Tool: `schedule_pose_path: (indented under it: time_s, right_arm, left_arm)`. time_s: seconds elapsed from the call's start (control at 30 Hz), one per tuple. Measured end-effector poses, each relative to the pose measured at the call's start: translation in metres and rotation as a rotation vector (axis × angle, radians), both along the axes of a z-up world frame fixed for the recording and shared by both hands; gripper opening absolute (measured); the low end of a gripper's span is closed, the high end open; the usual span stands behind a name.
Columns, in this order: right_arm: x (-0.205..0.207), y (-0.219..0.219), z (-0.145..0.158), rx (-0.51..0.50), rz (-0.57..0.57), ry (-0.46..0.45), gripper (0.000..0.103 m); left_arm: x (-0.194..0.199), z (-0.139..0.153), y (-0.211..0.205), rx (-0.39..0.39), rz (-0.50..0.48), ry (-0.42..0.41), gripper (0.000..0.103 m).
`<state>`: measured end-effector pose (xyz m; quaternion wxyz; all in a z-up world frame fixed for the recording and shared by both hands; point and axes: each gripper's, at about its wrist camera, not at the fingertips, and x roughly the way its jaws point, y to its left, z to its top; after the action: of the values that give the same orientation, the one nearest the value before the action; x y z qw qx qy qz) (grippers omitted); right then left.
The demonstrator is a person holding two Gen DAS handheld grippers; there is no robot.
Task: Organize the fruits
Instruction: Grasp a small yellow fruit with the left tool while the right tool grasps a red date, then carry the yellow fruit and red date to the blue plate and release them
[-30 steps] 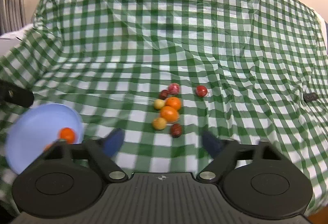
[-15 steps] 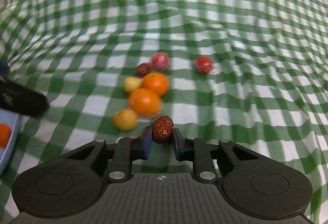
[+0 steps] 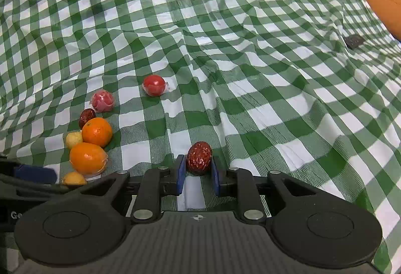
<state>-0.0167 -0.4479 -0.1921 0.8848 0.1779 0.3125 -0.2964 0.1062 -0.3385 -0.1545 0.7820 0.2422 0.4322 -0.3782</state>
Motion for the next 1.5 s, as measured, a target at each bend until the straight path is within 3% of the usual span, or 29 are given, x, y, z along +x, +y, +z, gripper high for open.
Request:
schedule_pose_path:
  time_s: [0.17,0.33,0.47,0.6,0.77,1.03,1.27,1.5]
  right_arm:
    - [0.0,0.007,0.004,-0.042,0.01,-0.001,0.022]
    - [-0.011,0.012,0.021,-0.12,-0.018,-0.045,0.022]
    - [-0.017,0.034,0.046,-0.166,0.048,-0.038,0.022]
    - [-0.036,0.068,0.075,-0.129,0.157,-0.058,0.022]
    - [-0.063,0.123,0.105,-0.089,0.319,-0.067,0.023]
    - [-0.085,0.203,0.146,-0.039,0.54,-0.084,0.023]
    - [-0.1,0.252,0.169,-0.059,0.64,-0.098,0.023]
    - [-0.109,0.273,0.176,-0.083,0.69,-0.085,0.023]
  left_arm:
    - [-0.006,0.011,0.009,-0.002,0.015,-0.027,0.029]
    - [-0.017,0.057,0.049,-0.054,0.084,-0.071,0.029]
    - [-0.03,0.093,0.096,-0.072,0.161,-0.093,0.029]
    - [-0.044,0.117,0.147,-0.05,0.253,-0.094,0.029]
    - [-0.063,0.135,0.21,-0.031,0.356,-0.103,0.029]
    - [-0.099,0.157,0.286,-0.071,0.464,-0.095,0.029]
    - [-0.12,0.168,0.325,-0.125,0.518,-0.103,0.029]
    - [-0.128,0.174,0.344,-0.166,0.55,-0.11,0.029]
